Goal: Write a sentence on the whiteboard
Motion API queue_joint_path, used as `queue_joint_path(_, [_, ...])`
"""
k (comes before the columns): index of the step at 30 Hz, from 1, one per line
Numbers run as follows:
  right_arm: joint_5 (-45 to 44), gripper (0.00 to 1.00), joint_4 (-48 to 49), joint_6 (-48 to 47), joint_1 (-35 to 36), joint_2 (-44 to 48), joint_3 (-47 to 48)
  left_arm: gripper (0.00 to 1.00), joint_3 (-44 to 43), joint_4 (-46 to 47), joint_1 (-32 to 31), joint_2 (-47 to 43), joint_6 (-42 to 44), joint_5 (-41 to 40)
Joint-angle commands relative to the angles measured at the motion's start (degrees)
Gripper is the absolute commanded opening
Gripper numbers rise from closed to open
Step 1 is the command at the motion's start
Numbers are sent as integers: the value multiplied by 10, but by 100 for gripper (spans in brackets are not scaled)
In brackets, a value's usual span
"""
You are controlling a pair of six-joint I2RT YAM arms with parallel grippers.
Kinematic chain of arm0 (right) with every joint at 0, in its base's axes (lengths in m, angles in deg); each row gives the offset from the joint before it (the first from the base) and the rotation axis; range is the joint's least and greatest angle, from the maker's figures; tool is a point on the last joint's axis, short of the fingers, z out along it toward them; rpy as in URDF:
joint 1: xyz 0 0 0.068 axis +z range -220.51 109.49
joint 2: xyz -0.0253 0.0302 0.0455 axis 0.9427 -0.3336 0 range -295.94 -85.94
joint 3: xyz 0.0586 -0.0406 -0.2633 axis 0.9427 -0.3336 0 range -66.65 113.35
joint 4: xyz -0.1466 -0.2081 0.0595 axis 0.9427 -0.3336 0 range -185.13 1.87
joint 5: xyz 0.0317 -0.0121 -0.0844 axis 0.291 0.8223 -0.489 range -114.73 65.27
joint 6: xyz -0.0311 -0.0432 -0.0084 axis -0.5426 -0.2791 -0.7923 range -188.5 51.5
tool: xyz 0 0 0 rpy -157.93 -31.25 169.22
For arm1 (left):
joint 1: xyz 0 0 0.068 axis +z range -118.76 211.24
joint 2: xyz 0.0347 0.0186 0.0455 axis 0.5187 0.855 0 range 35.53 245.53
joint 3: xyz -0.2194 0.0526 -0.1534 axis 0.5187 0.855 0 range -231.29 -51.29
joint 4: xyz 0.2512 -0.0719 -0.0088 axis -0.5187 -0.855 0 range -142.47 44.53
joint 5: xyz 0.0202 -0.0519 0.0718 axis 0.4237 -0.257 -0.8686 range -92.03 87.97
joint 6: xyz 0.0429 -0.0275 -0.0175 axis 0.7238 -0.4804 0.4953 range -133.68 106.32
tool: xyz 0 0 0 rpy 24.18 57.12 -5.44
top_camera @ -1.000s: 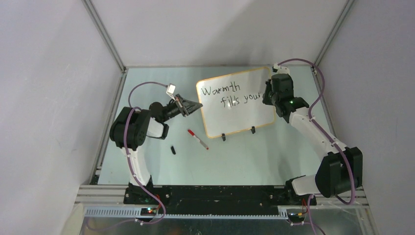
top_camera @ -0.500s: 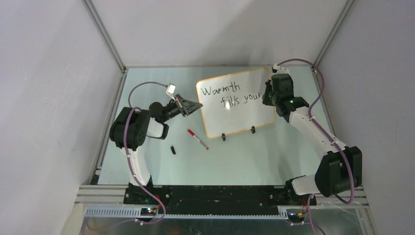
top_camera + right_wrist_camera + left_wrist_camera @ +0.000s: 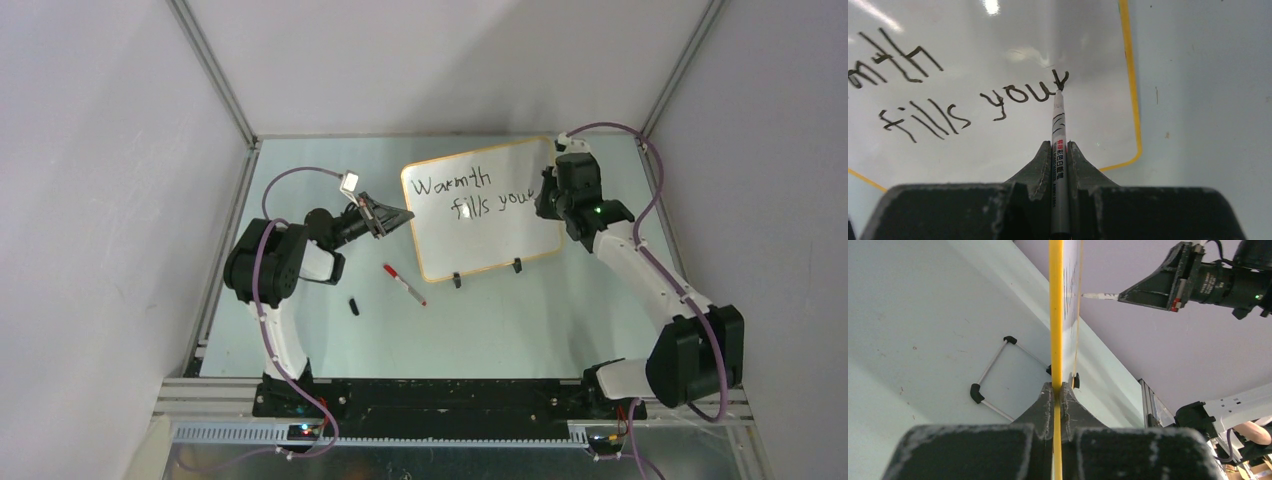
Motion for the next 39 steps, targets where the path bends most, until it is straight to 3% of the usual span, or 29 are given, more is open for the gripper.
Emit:
queue_joint_path(1, [-10, 0, 24, -5, 13, 84, -13, 0, 7, 21, -7, -21, 24, 9])
queue_joint_path(3, [-9, 0, 48, -6, 16, 129, -41, 2, 8, 20, -7, -22, 25, 9])
queue_joint_path(10, [38, 0, 177, 15, 43, 239, -160, 29, 24, 20, -7, -36, 36, -2])
queue_joint_path(19, [-8, 0, 257, -11, 169, 186, -177, 45, 54, 20, -13, -61, 53, -26])
queue_joint_path(28, [-16, 0, 301, -10, 206, 163, -179, 56, 72, 20, -19, -81, 60, -42])
queue_joint_path(35, [-105, 0, 313, 74, 218, 160, -185, 57, 74, 20, -21, -83, 57, -49])
queue_joint_path(39, [-67, 0, 342, 75, 216, 170, -205, 57, 79, 20, -22, -85, 56, -60])
